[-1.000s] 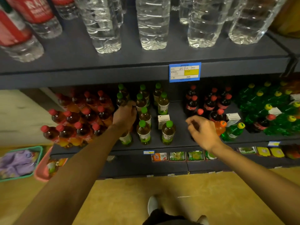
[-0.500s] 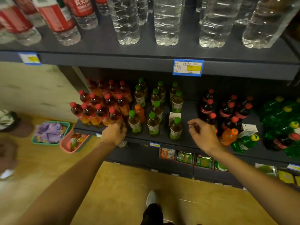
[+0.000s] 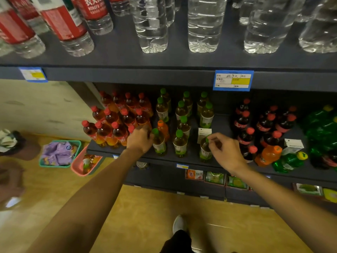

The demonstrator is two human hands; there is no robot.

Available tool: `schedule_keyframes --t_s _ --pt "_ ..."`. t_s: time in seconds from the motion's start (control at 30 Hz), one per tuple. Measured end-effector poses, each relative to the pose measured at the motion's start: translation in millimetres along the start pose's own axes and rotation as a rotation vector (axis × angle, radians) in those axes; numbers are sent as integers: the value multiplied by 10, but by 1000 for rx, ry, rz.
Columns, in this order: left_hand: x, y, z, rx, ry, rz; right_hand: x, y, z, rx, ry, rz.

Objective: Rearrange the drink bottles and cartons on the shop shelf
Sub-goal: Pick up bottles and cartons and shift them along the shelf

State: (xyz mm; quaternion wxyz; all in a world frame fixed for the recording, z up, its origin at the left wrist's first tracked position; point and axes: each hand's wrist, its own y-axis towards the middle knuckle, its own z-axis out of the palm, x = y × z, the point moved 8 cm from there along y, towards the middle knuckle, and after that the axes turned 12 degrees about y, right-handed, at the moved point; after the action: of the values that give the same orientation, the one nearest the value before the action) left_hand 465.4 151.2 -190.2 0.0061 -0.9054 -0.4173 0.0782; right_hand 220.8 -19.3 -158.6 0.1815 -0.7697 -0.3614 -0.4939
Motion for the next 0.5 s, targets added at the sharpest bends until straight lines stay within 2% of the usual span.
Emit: schedule_keyframes --t_s 0.3,0.5 --pt "-270 872 308 165 -42 85 8 82 120 -143 48 55" --pt "-441 1182 497 193 -25 165 -48 94 26 -247 23 78"
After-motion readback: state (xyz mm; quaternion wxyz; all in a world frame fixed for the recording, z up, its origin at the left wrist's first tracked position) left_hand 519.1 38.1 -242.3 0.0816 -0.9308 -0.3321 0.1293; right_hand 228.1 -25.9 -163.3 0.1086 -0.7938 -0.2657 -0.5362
